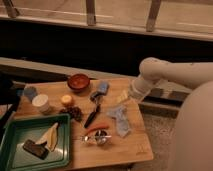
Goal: Stack cups into tray
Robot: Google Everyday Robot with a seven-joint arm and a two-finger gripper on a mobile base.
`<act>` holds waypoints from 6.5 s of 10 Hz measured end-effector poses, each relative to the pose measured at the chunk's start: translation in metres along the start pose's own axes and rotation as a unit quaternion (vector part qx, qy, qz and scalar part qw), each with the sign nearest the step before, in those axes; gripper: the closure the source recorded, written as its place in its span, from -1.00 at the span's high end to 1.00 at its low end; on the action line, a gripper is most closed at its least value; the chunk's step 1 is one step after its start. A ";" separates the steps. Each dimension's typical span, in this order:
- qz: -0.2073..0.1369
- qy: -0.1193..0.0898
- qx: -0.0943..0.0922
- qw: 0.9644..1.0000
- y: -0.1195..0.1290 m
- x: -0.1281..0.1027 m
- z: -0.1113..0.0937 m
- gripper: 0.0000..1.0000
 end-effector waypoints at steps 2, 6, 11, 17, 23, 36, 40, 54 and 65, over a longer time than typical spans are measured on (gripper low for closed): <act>-0.028 -0.013 0.002 1.000 0.033 -0.038 0.008 0.41; -0.101 -0.046 0.004 0.994 0.114 -0.104 0.016 0.41; -0.144 -0.081 -0.042 0.985 0.183 -0.138 0.016 0.41; -0.184 -0.084 -0.056 0.978 0.204 -0.142 0.035 0.41; -0.260 -0.096 -0.136 0.951 0.318 -0.189 0.103 0.41; -0.304 -0.160 -0.168 0.924 0.432 -0.210 0.158 0.41; -0.306 -0.159 -0.163 0.925 0.446 -0.215 0.186 0.41; -0.273 -0.161 -0.146 0.937 0.431 -0.233 0.227 0.41; -0.266 -0.152 -0.136 0.942 0.453 -0.237 0.274 0.41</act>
